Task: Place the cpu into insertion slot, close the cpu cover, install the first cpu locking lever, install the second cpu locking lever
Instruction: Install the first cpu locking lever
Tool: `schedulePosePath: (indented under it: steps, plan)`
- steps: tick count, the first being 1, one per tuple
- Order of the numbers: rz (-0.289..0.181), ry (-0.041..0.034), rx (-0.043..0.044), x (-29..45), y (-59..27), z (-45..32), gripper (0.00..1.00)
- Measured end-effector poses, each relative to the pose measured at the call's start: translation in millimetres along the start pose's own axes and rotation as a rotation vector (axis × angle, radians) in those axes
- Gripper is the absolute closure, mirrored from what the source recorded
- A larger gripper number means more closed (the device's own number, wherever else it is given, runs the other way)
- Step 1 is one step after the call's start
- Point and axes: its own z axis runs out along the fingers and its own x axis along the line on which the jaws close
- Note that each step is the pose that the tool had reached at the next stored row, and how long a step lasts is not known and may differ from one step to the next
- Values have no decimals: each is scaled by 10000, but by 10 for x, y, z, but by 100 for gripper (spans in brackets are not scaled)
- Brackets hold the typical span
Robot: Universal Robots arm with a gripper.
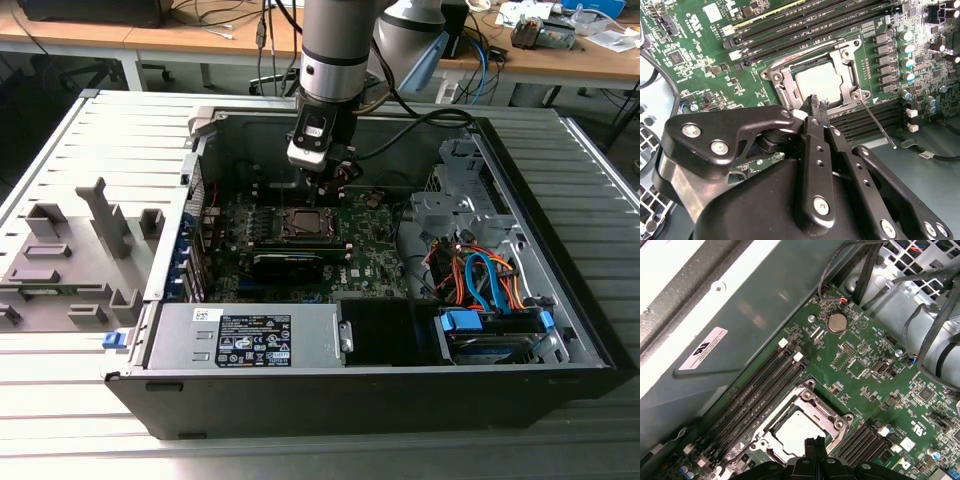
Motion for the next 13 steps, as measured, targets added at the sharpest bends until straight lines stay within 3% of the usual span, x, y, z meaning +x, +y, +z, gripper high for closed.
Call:
schedulePosePath:
  steps: [13]
  plan:
    - [-494,-17,1,0,0,0,89]
